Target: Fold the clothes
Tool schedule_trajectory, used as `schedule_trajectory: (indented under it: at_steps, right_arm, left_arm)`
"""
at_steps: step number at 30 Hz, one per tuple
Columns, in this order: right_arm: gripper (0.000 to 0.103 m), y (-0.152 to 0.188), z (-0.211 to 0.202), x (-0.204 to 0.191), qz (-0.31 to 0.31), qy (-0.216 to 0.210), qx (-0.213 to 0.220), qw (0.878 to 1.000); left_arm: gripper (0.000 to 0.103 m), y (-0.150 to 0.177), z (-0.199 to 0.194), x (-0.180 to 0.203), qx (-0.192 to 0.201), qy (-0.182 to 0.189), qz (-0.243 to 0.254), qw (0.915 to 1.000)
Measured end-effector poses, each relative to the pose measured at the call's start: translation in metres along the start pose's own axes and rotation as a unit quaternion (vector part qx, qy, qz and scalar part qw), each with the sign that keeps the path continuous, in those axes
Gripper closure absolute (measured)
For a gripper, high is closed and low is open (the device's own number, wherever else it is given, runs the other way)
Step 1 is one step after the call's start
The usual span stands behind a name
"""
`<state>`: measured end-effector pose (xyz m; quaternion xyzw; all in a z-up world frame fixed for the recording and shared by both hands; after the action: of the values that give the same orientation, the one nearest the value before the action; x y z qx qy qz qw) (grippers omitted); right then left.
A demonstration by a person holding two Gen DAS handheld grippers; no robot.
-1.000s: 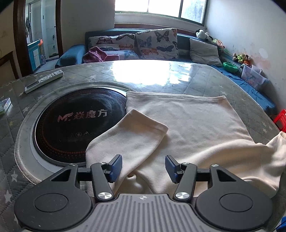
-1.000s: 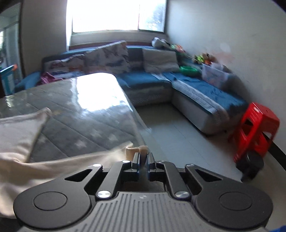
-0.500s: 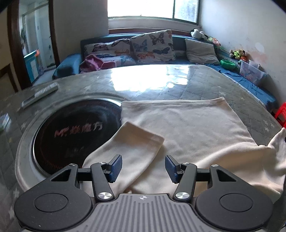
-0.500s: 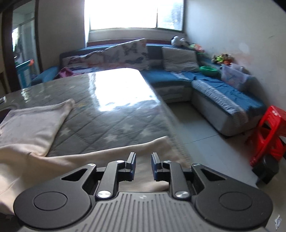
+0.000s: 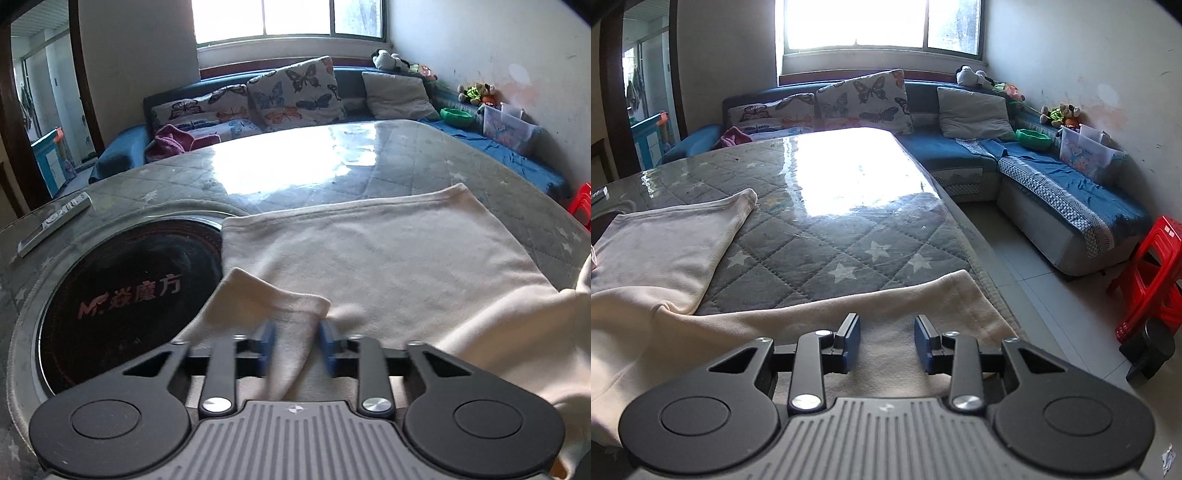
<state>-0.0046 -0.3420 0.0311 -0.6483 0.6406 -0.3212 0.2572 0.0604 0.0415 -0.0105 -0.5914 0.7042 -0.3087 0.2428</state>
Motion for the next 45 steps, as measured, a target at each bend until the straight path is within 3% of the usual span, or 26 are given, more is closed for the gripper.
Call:
schedule_trajectory:
  at_steps: [3, 7, 16, 23, 29, 36, 40, 45]
  right_arm:
    - [0.068, 0.000, -0.001, 0.000, -0.003, 0.002, -0.001, 1.000]
    - [0.067, 0.000, -0.001, -0.001, -0.009, 0.004, -0.002, 1.000]
    - [0.064, -0.001, -0.001, -0.003, -0.017, 0.012, -0.002, 1.000]
    - [0.064, -0.002, -0.002, -0.007, -0.029, 0.015, -0.002, 0.999]
    - [0.064, -0.002, -0.011, -0.020, -0.047, 0.010, 0.003, 0.999]
    - [0.064, -0.004, -0.040, -0.048, -0.096, -0.022, 0.020, 0.995]
    - [0.064, -0.004, -0.058, -0.069, -0.124, -0.054, 0.033, 0.990]
    - [0.064, 0.001, -0.081, -0.108, -0.162, -0.117, 0.045, 0.979]
  left_arm:
    - [0.099, -0.002, -0.009, -0.017, 0.010, 0.005, -0.038, 0.9992]
    - [0.100, -0.006, -0.036, -0.048, 0.043, 0.000, -0.095, 0.9945]
    - [0.100, 0.002, -0.122, -0.127, 0.119, -0.084, -0.175, 0.9738]
    - [0.100, 0.042, -0.149, -0.170, 0.106, -0.146, -0.206, 0.9618]
    - [0.099, 0.077, -0.129, -0.184, 0.051, -0.173, -0.211, 0.9607]
    - [0.094, 0.088, -0.131, -0.188, 0.038, -0.191, -0.208, 0.9584]
    - [0.086, 0.081, -0.142, -0.169, 0.054, -0.172, -0.197, 0.9638]
    - [0.074, 0.066, -0.146, -0.118, 0.063, -0.089, -0.159, 0.9813]
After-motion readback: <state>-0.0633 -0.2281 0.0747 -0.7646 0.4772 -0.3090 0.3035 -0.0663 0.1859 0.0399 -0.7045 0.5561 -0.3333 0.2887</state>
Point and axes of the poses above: each gripper's, at about its wrist camera, not at the fingertips, and z roughly the way its jaws point, x to its right, y to its underside, the point moved 6 cm from there along z, roughly the way its jaws point, and after that the axes turned 6 degrees about y, right-handed, at the moved point
